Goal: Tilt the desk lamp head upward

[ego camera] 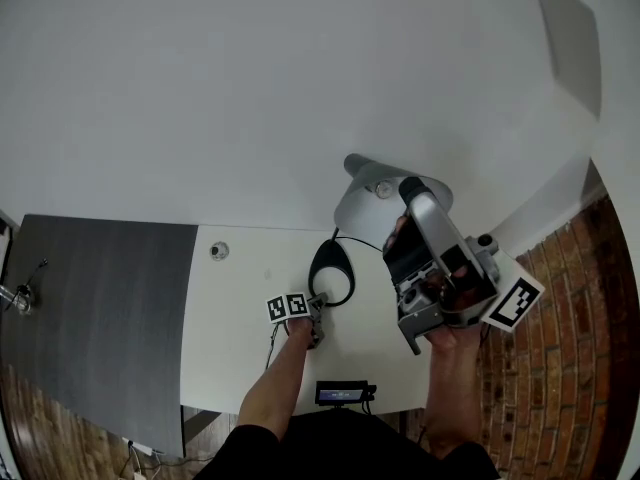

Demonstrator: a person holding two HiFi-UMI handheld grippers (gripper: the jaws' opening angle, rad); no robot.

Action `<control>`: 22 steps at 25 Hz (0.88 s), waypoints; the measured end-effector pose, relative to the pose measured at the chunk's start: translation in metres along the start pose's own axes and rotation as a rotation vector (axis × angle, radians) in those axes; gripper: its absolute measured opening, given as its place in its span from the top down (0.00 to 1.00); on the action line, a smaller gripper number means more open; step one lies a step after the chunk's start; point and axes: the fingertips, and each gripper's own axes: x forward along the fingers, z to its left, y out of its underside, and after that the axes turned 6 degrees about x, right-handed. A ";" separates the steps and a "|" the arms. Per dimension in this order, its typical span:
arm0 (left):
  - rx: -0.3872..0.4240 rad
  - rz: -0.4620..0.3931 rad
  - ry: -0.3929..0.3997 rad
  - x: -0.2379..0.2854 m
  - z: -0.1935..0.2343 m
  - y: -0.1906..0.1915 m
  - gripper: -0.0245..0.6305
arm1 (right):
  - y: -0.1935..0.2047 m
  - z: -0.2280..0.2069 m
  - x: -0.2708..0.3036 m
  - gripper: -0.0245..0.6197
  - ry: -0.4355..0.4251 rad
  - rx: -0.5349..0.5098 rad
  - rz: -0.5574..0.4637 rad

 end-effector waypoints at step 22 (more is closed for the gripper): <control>-0.171 -0.139 0.184 -0.051 -0.001 0.018 0.94 | 0.085 -0.026 -0.103 0.83 0.413 -0.075 0.101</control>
